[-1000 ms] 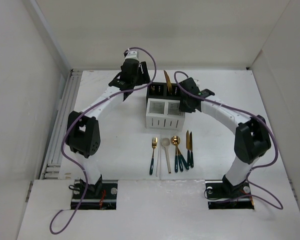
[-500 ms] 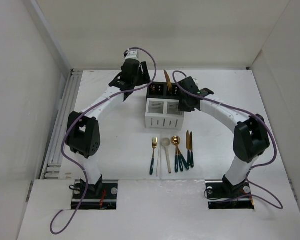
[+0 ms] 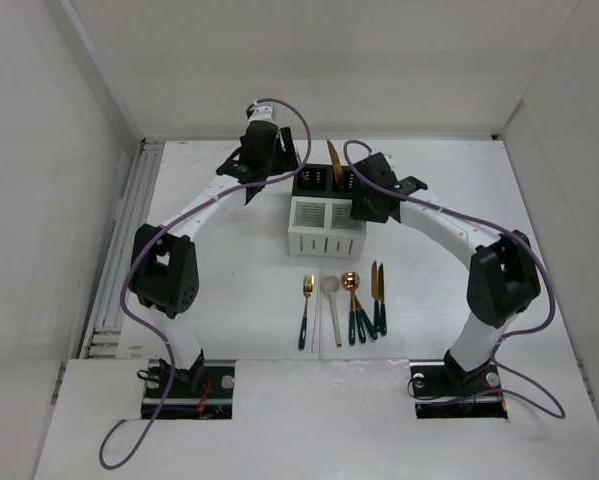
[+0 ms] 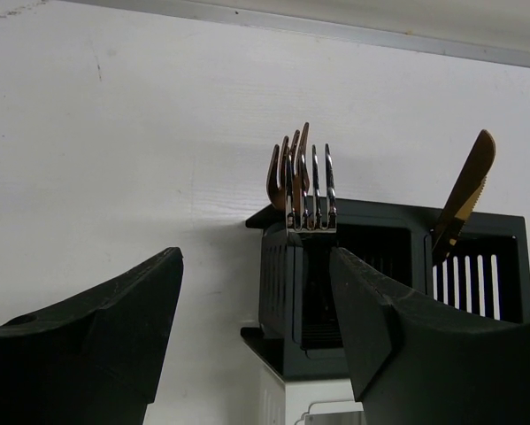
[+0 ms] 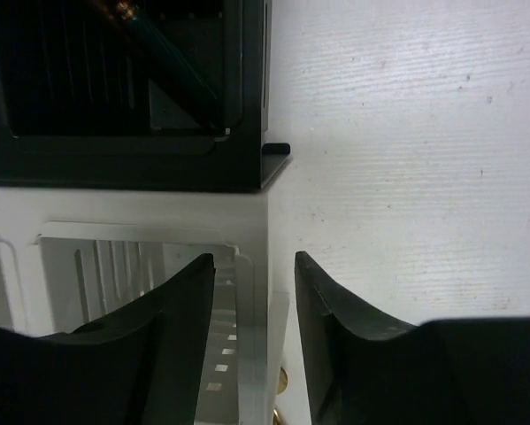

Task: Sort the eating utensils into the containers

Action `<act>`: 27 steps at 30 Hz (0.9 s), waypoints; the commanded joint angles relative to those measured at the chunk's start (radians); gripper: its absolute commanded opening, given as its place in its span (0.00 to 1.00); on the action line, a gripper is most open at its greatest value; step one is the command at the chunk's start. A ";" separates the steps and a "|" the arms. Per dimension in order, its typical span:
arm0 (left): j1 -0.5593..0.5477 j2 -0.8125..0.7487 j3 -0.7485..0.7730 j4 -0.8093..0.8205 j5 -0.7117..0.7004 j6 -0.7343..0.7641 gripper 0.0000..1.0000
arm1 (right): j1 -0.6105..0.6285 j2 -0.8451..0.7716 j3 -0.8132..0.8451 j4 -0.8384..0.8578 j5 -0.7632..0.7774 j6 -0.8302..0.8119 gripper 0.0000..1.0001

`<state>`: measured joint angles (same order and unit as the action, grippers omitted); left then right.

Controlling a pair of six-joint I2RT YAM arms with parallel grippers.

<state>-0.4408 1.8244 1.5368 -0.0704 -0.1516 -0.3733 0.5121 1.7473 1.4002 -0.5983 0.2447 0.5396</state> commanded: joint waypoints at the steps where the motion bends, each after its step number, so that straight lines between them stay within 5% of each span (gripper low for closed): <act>1: 0.007 -0.085 0.005 -0.009 -0.020 -0.010 0.64 | 0.009 -0.103 0.049 0.035 0.057 -0.026 0.48; 8: 0.016 -0.103 0.066 -0.018 0.001 0.028 0.64 | 0.019 -0.198 0.106 0.011 0.057 -0.115 0.55; 14: 0.028 -0.157 0.103 -0.094 0.012 0.141 0.66 | 0.040 -0.406 -0.004 -0.080 0.003 -0.093 0.77; 18: 0.074 -0.247 -0.014 -0.126 -0.057 0.122 0.68 | 0.000 -0.483 -0.271 -0.148 -0.179 -0.023 0.61; 20: 0.092 -0.287 -0.075 -0.126 -0.081 0.122 0.68 | 0.000 -0.483 -0.380 -0.167 -0.179 0.047 0.40; 22: 0.115 -0.344 -0.164 -0.126 -0.082 0.122 0.68 | 0.038 -0.483 -0.453 -0.141 -0.194 0.072 0.31; 27: 0.125 -0.439 -0.343 -0.100 -0.082 0.108 0.68 | 0.072 -0.470 -0.533 -0.097 -0.203 0.128 0.34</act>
<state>-0.3111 1.4284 1.2751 -0.1787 -0.2218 -0.2649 0.5728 1.2949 0.8646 -0.7315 0.0666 0.6029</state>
